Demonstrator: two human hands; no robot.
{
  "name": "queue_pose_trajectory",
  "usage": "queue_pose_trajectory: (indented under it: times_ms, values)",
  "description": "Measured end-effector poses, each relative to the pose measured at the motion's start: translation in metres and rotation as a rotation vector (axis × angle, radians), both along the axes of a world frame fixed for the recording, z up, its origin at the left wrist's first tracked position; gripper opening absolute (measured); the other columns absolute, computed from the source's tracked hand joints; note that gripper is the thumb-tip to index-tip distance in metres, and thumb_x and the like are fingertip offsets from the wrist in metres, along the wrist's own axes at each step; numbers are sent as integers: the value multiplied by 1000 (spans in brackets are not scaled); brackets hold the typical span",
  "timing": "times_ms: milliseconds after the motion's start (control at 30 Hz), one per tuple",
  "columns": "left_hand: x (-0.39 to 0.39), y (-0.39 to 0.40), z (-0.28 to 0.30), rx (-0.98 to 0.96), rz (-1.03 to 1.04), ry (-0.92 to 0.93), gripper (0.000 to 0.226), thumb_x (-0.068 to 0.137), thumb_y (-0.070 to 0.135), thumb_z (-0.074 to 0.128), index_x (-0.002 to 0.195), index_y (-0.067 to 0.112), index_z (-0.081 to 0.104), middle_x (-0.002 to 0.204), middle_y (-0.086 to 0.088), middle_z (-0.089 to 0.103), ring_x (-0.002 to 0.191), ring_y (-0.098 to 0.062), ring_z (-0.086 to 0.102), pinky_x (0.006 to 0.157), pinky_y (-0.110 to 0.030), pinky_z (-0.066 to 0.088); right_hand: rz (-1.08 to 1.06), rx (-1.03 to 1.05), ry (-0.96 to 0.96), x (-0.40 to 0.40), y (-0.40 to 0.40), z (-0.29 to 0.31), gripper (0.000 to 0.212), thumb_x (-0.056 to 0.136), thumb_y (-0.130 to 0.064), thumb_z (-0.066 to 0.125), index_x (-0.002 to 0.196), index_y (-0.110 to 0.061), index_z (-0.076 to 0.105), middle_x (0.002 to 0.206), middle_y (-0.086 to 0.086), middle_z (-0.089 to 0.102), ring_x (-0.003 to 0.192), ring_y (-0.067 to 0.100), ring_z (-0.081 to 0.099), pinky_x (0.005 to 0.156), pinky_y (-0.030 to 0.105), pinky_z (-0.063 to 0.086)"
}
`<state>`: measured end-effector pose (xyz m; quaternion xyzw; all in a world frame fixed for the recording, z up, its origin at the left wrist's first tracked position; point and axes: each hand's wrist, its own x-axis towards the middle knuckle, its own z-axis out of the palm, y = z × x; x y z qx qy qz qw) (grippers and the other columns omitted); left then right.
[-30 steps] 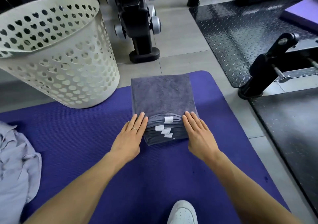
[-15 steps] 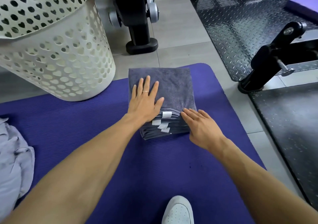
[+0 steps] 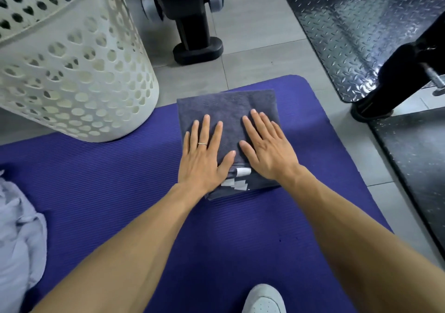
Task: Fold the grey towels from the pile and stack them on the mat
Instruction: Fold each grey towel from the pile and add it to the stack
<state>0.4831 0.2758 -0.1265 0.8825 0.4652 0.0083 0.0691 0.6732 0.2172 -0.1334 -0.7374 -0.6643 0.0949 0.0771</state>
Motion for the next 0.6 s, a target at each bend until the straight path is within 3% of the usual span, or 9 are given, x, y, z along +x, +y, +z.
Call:
queue_pose_trajectory:
  times_ms: [167,233,267,300,367,400,467,533,600]
  values:
    - [-12,-11,7,-70,8,-46,69,98,59,9,156,27,-7,162,-3,-23,149,-22,-23,120,-38,-14,-44,-19,4,-19,-11,13,70,99,-53,7,158,-15,12,165,8,6,153,25,6,123,41,8]
    - [-19,-13,16,-126,-16,-48,63,102,51,15,157,25,-2,163,-1,-19,150,-21,-20,122,-38,-9,-70,-55,17,-25,-17,25,61,104,-43,19,156,-10,19,164,11,15,151,28,14,122,41,17]
    - [-23,-12,22,-164,-26,-67,60,104,46,20,158,24,4,165,-1,-13,151,-20,-15,124,-38,-4,-69,-62,20,-27,-19,35,55,105,-36,28,152,-8,28,159,13,26,147,29,24,116,41,29]
    - [-27,-12,32,-216,-24,-110,57,105,40,28,158,23,12,166,0,-4,152,-20,-8,124,-38,3,-63,-68,25,-29,-21,45,46,103,-29,36,143,-6,40,149,13,40,138,29,38,101,38,41]
    - [-38,-12,54,-328,16,-226,49,104,30,42,151,22,36,163,2,21,150,-18,15,121,-36,19,-56,-102,55,-34,-25,71,24,99,-17,45,117,-6,55,120,10,56,107,30,56,71,35,43]
    - [-45,-13,66,-356,33,-277,42,102,27,47,144,21,48,156,2,37,144,-17,30,116,-33,28,-36,-131,69,-38,-27,85,19,97,-15,46,109,-6,57,111,10,58,96,31,58,67,36,45]
    - [-66,-21,91,-376,67,-342,30,99,25,54,128,21,63,131,3,61,119,-13,54,100,-26,40,55,-200,65,-51,-33,115,19,95,-15,48,109,-8,58,110,9,61,94,32,60,71,38,50]
    - [-94,-36,113,-401,97,-389,23,97,25,57,117,23,68,113,7,68,98,-6,60,87,-22,44,153,-269,27,-70,-40,147,25,95,-16,50,117,-13,59,116,8,60,99,31,59,72,35,48]
    - [-128,-53,134,-402,105,-408,19,97,24,59,112,25,70,104,11,69,92,-2,61,86,-23,48,248,-303,-38,-95,-48,177,27,94,-19,52,120,-13,58,117,8,59,101,31,59,73,36,49]
